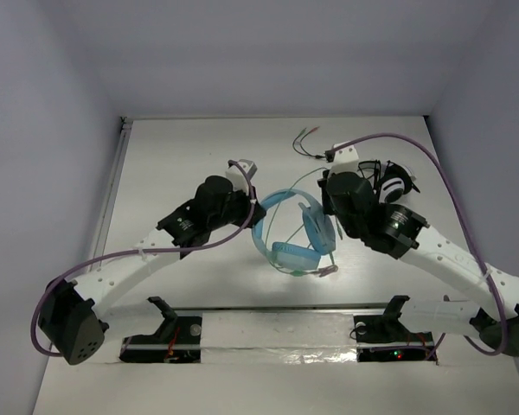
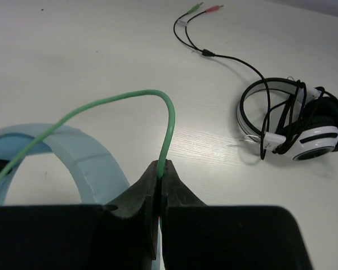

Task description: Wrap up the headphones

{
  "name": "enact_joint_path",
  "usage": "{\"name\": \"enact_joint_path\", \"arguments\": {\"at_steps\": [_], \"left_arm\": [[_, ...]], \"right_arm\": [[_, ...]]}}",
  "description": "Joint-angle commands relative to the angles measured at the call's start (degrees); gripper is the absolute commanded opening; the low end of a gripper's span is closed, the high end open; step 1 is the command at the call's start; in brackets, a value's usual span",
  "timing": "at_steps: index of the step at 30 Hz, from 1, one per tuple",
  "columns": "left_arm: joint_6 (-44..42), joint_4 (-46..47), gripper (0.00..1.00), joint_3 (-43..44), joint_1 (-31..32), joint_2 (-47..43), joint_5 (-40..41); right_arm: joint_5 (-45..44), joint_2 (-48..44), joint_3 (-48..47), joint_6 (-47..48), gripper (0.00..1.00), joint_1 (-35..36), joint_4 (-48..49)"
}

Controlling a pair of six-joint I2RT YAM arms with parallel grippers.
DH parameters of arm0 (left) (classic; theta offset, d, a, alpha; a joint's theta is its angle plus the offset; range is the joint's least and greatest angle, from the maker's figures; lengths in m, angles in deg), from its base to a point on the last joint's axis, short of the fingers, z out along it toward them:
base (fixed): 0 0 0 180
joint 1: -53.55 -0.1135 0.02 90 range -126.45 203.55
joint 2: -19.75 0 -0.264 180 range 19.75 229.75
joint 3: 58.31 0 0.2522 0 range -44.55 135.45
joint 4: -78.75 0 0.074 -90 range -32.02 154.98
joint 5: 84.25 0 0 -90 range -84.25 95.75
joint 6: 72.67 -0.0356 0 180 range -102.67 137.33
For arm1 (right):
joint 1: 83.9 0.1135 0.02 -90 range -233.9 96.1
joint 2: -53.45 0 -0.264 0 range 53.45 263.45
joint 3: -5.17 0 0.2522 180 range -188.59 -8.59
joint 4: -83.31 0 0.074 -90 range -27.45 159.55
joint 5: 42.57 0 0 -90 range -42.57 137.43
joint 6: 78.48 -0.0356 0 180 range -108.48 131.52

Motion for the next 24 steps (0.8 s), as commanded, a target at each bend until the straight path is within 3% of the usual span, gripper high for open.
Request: {"name": "enact_joint_path", "arguments": {"at_steps": [1,5,13,17,24], "left_arm": [[2.84,6.49,0.00,4.05,-3.12,-3.38,-5.64],[4.51,8.51,0.00,5.10,-7.86,-3.38,-10.47],[6.62,11.06,0.00,9.24,-11.39,-2.77,-18.65],[7.85,12.12,0.00,9.77,-12.62,-2.59,-21.82],[11.45,15.37,0.00,11.17,-13.14,-1.89,-18.14]], "right_arm": [[0.02,-4.64,2.28,-2.31,0.00,-0.48,5.41],[0.81,-8.34,6.23,-5.47,0.00,-0.48,8.75],[6.17,-9.84,14.05,-6.89,0.01,-0.48,17.10],[6.61,-9.40,16.08,-7.33,0.07,-0.48,20.44],[7.31,-11.51,21.43,-11.02,0.25,-0.48,24.58]]}}
